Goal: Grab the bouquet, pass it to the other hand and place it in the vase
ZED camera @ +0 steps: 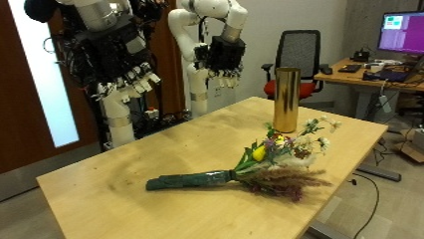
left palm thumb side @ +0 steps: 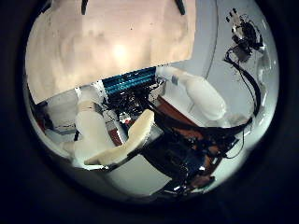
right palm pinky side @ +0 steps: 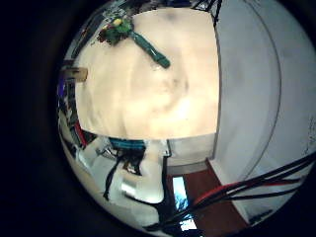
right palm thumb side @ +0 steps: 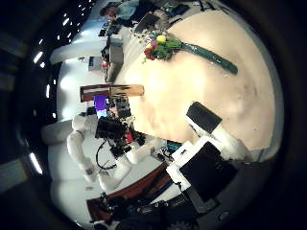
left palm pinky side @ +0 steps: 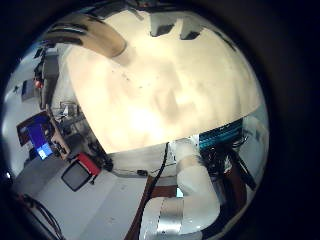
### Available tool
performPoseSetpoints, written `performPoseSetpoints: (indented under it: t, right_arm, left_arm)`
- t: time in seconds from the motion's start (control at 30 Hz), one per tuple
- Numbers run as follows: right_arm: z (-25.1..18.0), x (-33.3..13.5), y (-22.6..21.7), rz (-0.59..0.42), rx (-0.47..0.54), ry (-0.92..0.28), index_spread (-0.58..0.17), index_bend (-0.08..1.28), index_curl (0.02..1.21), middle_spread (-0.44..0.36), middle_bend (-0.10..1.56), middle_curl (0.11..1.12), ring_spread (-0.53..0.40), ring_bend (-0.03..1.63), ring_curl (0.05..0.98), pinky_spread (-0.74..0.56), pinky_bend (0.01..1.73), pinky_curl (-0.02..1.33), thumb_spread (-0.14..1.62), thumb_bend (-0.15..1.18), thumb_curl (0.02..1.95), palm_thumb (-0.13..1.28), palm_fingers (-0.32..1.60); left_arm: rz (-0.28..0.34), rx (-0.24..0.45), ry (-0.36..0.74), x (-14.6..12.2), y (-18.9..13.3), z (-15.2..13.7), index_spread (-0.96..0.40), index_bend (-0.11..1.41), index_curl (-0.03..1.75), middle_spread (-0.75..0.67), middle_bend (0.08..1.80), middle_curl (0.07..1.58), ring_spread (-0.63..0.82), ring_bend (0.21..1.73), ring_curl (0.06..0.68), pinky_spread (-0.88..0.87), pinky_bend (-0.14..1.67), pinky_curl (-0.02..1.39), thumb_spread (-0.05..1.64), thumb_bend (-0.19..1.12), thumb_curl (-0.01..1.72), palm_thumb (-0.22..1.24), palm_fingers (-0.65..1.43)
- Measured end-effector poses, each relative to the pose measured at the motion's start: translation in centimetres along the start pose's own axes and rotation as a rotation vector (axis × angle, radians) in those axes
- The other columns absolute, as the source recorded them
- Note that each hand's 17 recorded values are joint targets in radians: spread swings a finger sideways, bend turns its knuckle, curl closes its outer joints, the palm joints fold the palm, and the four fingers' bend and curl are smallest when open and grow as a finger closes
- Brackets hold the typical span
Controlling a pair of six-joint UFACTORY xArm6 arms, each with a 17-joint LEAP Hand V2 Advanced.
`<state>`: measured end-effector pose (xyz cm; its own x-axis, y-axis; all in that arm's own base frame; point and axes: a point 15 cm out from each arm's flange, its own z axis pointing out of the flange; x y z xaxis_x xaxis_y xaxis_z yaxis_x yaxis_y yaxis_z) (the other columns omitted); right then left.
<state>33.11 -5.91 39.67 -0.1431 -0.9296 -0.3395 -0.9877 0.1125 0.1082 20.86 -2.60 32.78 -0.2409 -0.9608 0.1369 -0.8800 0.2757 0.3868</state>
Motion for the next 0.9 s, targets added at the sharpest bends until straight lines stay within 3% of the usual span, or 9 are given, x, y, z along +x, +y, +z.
performPoseSetpoints:
  t: [0.17,0.33,0.5,0.57,0.7,0.9]
  right_arm:
    - [2.2,-0.5,-3.0,0.056,0.005,0.009,-0.166,0.15,0.26,0.128,0.24,0.33,0.168,0.4,0.239,0.29,0.35,0.3,1.06,-0.02,0.45,0.77,0.25]
    - [3.9,0.8,-6.6,0.105,0.042,0.011,-0.144,0.11,0.24,0.147,0.2,0.33,0.172,0.44,0.249,0.27,0.42,0.31,1.06,-0.02,0.45,0.77,0.16]
    - [7.6,2.1,-9.8,0.156,0.01,-0.029,-0.151,0.15,0.22,0.173,0.2,0.33,0.185,0.44,0.248,0.27,0.48,0.33,1.06,-0.02,0.45,0.76,0.05]
    - [9.1,2.8,-10.6,0.172,-0.007,-0.034,-0.117,0.13,0.22,0.185,0.24,0.34,0.189,0.44,0.245,0.26,0.47,0.32,1.06,-0.03,0.44,0.75,0.06]
    - [12.5,4.0,-12.4,0.197,-0.04,-0.037,-0.145,0.14,0.22,0.199,0.24,0.34,0.19,0.45,0.249,0.26,0.49,0.32,1.07,-0.03,0.43,0.73,0.04]
    - [16.4,5.9,-14.4,0.22,-0.061,-0.026,-0.102,0.15,0.23,0.199,0.24,0.34,0.191,0.44,0.244,0.26,0.47,0.31,1.06,-0.02,0.43,0.73,0.06]
  left_arm:
    - [0.017,0.036,0.007,-0.2,-1.0,-0.7,0.11,0.2,0.4,0.34,0.19,0.32,0.54,0.32,0.214,0.51,0.18,0.24,0.96,-0.03,0.3,0.35,0.16]
    - [0.04,0.024,0.017,-0.3,-1.8,-0.8,0.1,0.19,0.4,0.33,0.21,0.32,0.53,0.34,0.218,0.51,0.17,0.23,0.96,-0.03,0.3,0.35,0.19]
    - [0.05,0.011,0.029,0.0,-2.4,-0.6,0.1,0.2,0.4,0.34,0.19,0.32,0.54,0.33,0.215,0.51,0.17,0.22,0.96,-0.03,0.3,0.34,0.17]
    - [0.049,0.008,0.03,-0.1,-2.8,-0.6,0.1,0.2,0.4,0.33,0.19,0.32,0.53,0.33,0.214,0.51,0.17,0.22,0.96,-0.03,0.3,0.34,0.17]
    - [0.056,-0.01,0.036,0.1,-3.5,-0.2,0.1,0.2,0.41,0.33,0.19,0.32,0.54,0.33,0.216,0.51,0.17,0.22,0.96,-0.03,0.3,0.34,0.17]
    - [0.054,-0.025,0.041,0.4,-4.5,-0.2,0.1,0.2,0.41,0.33,0.18,0.31,0.54,0.35,0.22,0.51,0.18,0.22,0.96,-0.03,0.29,0.33,0.17]
